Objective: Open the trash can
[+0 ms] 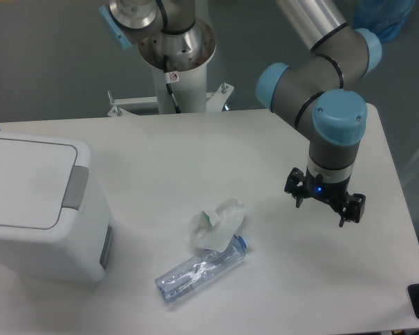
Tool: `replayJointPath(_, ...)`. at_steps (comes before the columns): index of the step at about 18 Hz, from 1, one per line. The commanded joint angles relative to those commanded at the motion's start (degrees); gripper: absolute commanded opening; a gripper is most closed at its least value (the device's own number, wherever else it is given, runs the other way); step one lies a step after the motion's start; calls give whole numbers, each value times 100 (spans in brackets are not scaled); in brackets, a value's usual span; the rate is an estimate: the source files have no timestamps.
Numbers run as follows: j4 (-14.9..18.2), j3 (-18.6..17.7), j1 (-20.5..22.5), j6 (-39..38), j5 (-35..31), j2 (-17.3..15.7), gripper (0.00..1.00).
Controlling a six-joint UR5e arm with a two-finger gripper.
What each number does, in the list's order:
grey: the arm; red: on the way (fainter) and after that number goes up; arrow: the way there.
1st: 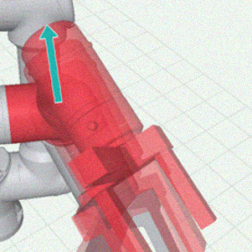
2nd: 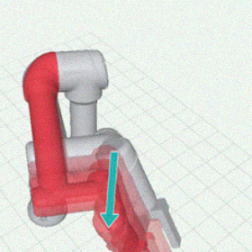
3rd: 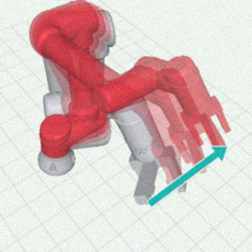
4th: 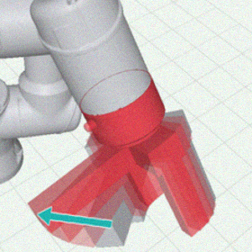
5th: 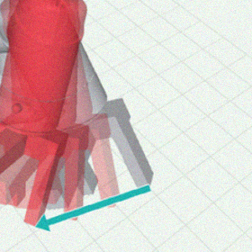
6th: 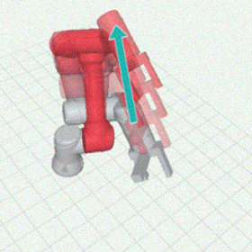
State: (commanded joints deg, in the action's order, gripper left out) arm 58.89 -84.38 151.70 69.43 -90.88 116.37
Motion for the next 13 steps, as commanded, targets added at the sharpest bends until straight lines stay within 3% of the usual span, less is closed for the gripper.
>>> replayJointPath(7, -61, -70, -26, 0, -18, 0, 100)
replayJointPath(13, -834, -554, -26, -166, -9, -88, 100)
